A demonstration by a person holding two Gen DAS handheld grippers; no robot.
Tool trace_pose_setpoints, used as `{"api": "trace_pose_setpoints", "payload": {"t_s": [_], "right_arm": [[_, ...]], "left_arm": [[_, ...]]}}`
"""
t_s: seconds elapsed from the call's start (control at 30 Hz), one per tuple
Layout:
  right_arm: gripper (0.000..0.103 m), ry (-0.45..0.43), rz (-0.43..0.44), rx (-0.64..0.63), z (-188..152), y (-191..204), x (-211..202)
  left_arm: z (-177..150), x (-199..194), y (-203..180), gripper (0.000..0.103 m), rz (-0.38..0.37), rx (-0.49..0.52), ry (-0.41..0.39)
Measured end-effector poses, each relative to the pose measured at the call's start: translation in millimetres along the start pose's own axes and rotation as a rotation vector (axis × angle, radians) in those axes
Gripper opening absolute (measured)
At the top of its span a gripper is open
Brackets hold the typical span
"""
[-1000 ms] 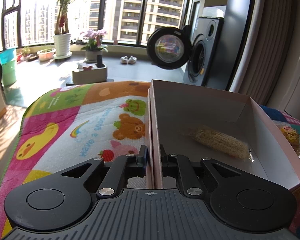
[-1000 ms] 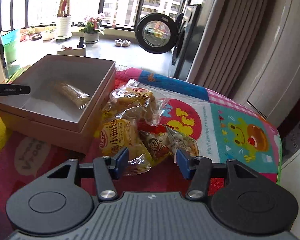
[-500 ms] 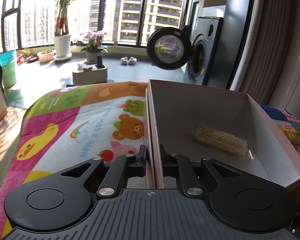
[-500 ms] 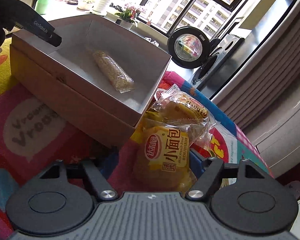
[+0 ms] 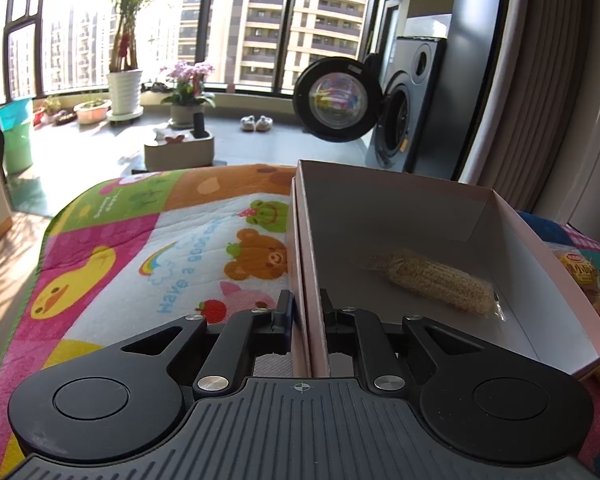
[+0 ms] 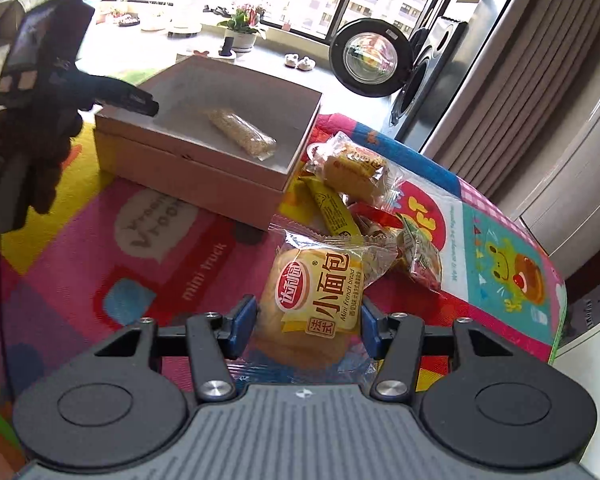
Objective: Organize objects
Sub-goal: 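Lower the bread bun into the pink box and open the right gripper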
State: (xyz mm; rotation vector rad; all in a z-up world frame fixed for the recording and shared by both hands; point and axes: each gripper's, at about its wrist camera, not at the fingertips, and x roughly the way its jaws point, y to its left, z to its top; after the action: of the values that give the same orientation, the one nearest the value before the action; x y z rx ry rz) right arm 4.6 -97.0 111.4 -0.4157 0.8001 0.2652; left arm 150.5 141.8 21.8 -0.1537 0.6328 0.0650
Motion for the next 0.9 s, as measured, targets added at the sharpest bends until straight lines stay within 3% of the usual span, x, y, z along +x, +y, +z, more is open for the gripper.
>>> {"api": "trace_pose_setpoints", "payload": {"t_s": [0.17,0.3,0.6,0.67,0.7,0.73,0.9], "right_arm": [[0.053,-0.115,0.164,0.126,36,-12,-41],[0.053,-0.173,0.246,0.172,76,-9,-41],[0.053,-0.149,0.288,0.228,138,11,25],[0.057,-0.141,0.289,0.218,142,16,39],[0.067,-0.129,0.283,0.222,142,17,46],[0.070,-0.120,0.278,0.231,142,17,51],[0.072,-0.122,0.252,0.265,130,-2,49]], "left_arm": [[-1,1,0,0.014,-0.001,-0.005,-0.001],[0,1,1,0.014,-0.003,-0.011,-0.002],[-1,2,5,0.015,-0.020,-0.026,0.001],[-1,3,6,0.015,-0.024,-0.030,0.000],[-1,3,6,0.015,-0.025,-0.031,0.000],[-1,3,6,0.015,-0.026,-0.031,0.000],[-1,4,7,0.015,-0.027,-0.033,-0.001]]}}
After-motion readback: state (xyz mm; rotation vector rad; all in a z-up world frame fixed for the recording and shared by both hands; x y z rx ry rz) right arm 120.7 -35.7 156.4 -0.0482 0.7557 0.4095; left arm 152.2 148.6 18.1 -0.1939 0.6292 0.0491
